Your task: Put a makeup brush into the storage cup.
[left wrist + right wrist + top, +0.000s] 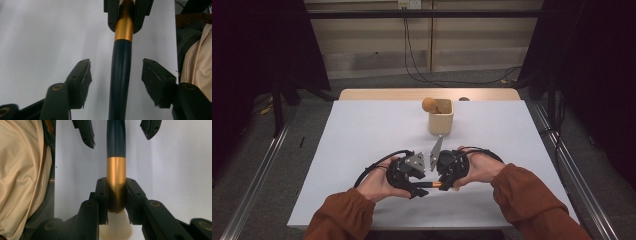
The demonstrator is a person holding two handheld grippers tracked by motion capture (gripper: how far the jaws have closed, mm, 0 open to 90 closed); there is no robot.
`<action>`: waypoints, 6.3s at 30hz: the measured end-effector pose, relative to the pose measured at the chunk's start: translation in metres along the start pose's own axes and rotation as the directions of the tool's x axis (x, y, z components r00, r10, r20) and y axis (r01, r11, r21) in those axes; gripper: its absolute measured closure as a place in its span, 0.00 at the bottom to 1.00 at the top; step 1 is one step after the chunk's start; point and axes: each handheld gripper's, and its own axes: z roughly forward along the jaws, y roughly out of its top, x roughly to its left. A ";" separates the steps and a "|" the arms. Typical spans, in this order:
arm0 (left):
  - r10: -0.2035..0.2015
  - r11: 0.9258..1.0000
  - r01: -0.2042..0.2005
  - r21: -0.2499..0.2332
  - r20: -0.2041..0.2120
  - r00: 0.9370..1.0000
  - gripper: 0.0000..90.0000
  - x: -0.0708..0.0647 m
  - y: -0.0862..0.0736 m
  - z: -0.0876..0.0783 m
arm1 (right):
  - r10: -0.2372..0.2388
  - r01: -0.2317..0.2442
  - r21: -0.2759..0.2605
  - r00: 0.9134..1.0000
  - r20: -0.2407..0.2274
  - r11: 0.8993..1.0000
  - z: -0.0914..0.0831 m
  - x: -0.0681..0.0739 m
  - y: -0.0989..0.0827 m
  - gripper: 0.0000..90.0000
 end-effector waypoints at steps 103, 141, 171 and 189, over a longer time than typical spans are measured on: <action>-0.257 0.879 0.222 -0.423 -0.027 0.966 0.83 0.000 -0.049 -0.029 | 0.375 -0.241 -0.592 0.920 0.114 0.769 -0.009 0.016 -0.086 0.05; -0.256 0.718 0.188 -0.670 -0.003 0.967 0.83 -0.015 -0.051 -0.023 | 0.422 -0.137 -0.915 0.906 0.039 0.380 0.006 0.034 -0.091 0.04; -0.217 0.711 0.163 -0.684 0.007 0.976 0.83 -0.016 -0.040 -0.015 | 0.340 -0.177 -0.940 0.938 -0.071 0.291 0.008 0.025 -0.067 0.50; -0.206 0.725 0.146 -0.673 -0.009 0.979 0.82 -0.016 -0.040 -0.008 | 0.315 -0.252 -0.934 0.934 -0.166 0.254 0.013 0.022 -0.067 0.77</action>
